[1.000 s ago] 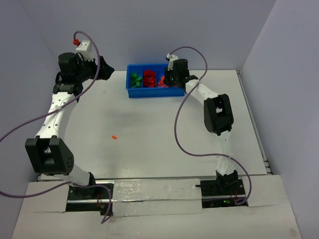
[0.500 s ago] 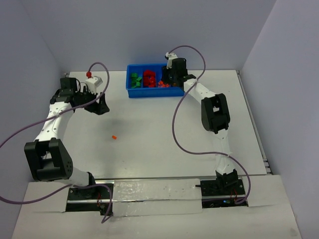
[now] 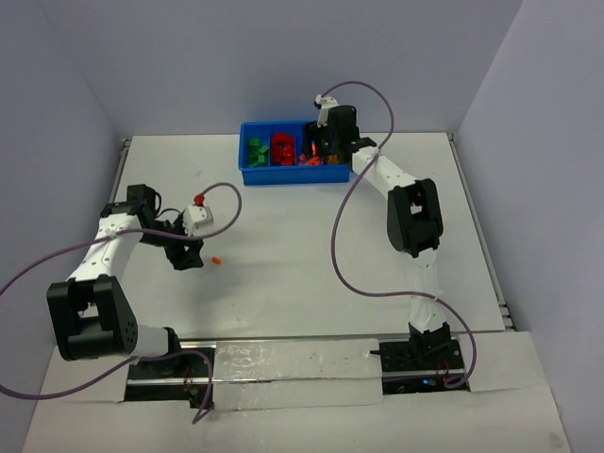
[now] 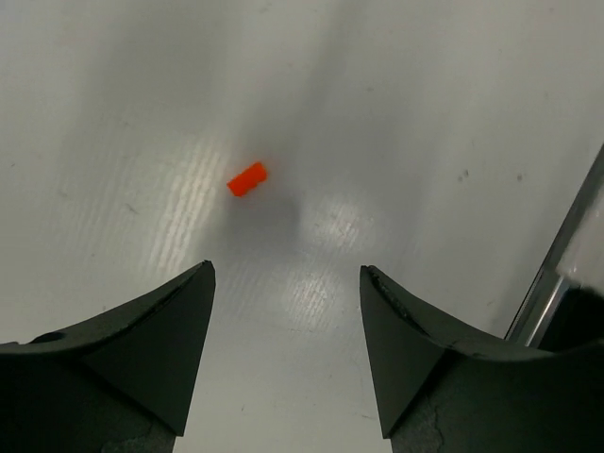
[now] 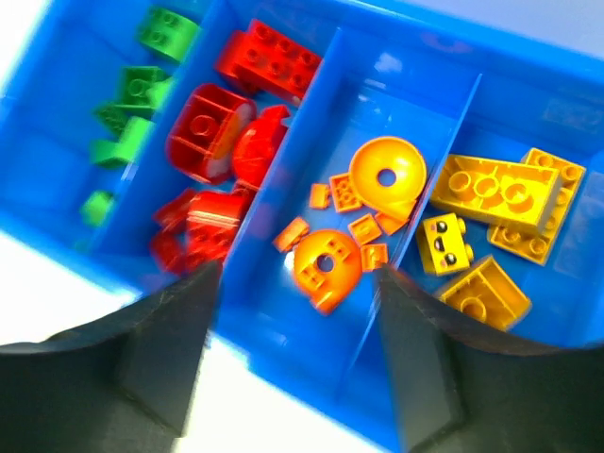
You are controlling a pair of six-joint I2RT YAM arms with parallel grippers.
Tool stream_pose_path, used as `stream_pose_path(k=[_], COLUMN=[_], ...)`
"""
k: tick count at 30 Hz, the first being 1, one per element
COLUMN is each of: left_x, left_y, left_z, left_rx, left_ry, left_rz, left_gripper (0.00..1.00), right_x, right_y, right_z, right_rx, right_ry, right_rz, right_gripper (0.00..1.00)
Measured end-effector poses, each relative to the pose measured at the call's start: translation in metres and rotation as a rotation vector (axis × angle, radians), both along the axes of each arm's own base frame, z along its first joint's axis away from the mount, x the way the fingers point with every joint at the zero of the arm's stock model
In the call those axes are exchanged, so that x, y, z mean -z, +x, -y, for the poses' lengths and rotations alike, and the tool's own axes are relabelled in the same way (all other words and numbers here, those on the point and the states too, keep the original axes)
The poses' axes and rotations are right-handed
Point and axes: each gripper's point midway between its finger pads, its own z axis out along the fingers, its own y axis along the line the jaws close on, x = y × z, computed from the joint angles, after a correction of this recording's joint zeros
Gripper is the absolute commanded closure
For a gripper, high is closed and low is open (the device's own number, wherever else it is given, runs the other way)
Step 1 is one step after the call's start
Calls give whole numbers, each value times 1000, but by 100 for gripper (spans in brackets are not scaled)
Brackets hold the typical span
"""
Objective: Sort the legos into containers by color
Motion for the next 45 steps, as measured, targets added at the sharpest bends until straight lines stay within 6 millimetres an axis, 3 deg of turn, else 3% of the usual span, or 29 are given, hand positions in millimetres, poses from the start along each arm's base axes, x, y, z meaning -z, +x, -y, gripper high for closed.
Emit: stream_pose_path(k=[2,8,13,17,25,33,38,45], left_x=[8,24,45,57,73,84,89,90], left_y=[-11,-17,-14,-3,15,34,33,31], left_z=[1,7,15,23,32,30,30,30], left_rx=[103,326,443,496,554,563,582,596], left_ry=[11,-7,-26,-29,15,77,106,127], left_rz=[23,104,105,104,147,146,134,129], left_gripper=[29,35,45,50,49,50,53,69], right_x=[-20,-97,-128,-119,-88,-89,-88,-87], right_y=[-15,-66,-105,-124,-131,-132,-133,-133], right_z=[3,18,33,45,67,70,71,72], right_rx=[-8,-29,-33,-30,-4,-3,-7,-8], right_ry=[9,40,52,28,-22,-25,-35,-39], right_rz=[5,84,126,100,23,21,20,17], right_gripper=[1,0,0,0,0,0,0,0])
